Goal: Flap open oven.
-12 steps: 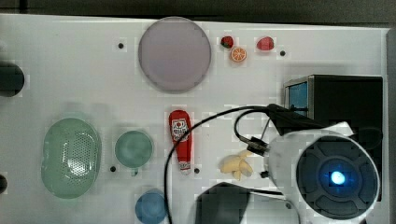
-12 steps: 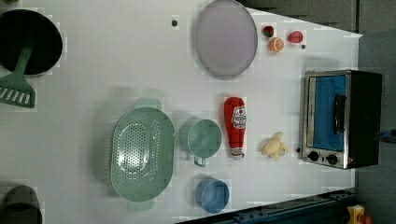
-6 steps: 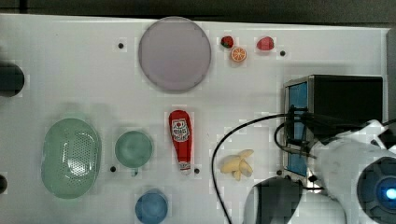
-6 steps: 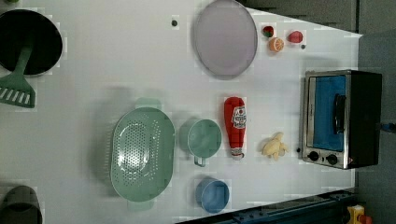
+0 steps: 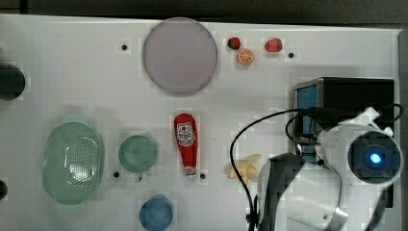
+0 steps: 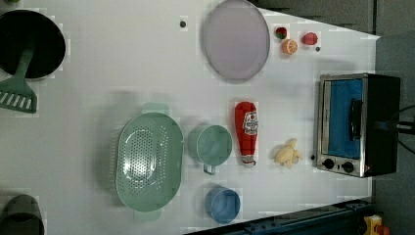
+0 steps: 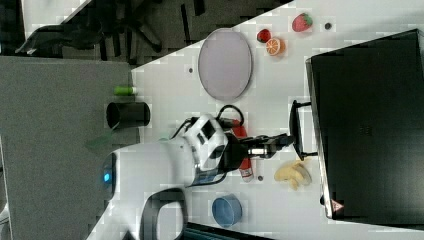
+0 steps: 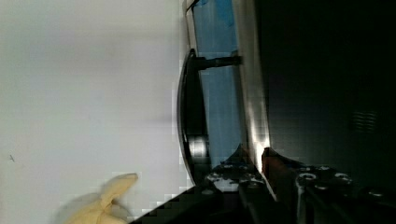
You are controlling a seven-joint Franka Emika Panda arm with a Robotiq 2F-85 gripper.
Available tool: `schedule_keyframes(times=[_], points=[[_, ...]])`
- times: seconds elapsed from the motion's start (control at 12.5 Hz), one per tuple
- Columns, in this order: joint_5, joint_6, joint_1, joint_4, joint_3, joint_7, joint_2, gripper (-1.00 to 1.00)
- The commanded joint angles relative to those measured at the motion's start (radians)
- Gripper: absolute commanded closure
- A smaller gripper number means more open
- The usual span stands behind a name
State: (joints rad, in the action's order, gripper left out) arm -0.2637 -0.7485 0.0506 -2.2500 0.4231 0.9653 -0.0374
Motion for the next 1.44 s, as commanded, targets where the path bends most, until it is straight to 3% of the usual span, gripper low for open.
schedule_keyframes(times=[0.08, 0.56, 1.2, 1.44], points=[[0.004, -0.024, 0.000, 0.000, 0.008, 0.060, 0.062, 0.65], [0.024, -0.124, 0.004, -0.004, 0.009, 0.059, 0.173, 0.65], [0.020, -0.125, -0.023, -0.035, -0.050, 0.040, 0.181, 0.65], [-0.071, -0.126, -0.047, -0.064, -0.096, -0.092, 0.186, 0.65]])
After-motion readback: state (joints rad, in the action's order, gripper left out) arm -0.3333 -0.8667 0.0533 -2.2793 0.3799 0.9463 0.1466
